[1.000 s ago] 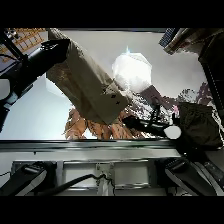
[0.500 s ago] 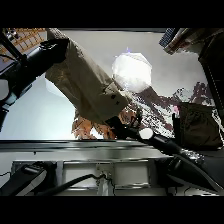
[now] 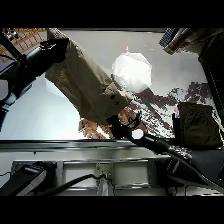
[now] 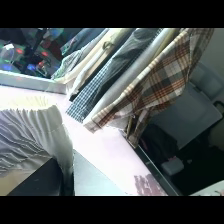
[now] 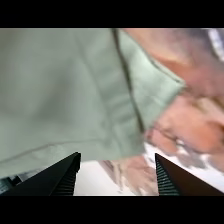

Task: Fold the clothes and pants, and hang the long-sleeved shirts on hangers.

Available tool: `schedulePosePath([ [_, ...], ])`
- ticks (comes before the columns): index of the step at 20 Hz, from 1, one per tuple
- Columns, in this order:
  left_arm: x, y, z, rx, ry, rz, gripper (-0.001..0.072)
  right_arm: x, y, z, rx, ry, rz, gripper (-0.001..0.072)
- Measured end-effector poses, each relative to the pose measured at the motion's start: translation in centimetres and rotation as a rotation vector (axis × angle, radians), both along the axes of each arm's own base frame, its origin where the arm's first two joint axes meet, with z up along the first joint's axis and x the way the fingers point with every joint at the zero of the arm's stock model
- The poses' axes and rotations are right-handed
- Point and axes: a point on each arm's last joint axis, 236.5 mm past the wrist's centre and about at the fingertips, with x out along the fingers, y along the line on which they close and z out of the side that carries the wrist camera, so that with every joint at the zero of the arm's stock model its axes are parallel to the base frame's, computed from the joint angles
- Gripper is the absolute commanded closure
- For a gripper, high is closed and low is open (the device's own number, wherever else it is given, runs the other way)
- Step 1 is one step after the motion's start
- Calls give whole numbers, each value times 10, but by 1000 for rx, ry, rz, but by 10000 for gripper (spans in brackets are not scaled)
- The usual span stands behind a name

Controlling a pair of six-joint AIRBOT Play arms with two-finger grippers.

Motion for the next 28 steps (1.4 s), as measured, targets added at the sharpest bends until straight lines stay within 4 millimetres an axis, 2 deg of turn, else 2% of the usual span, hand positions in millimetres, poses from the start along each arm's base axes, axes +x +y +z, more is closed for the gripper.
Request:
schedulePosePath([
  [4,0,0,0,0,0,0,702,11,10,-4,-11,-4,-7,201],
  [5,0,0,0,0,0,0,702,14,12,-5,-14,-5,-6,239],
  [8,0,0,0,0,0,0,701,21,15,-9,-34,-16,-9,436],
  [12,0,0,0,0,0,0,702,30,10,-11,-59,-40,-35,629],
  [13,0,0,0,0,0,0,702,32,9,-11,-64,-46,-38,601],
  [15,0,0,0,0,0,0,701,34,9,-10,-75,-63,-28,323],
  [16,0,0,0,0,0,-1,702,32,11,-9,-80,-74,-4,252],
  [21,0,0,0,0,0,-1,701,16,25,-8,-100,-106,155,250],
  [28,0,0,0,0,1,-2,701,16,25,-11,-137,-139,202,249],
])
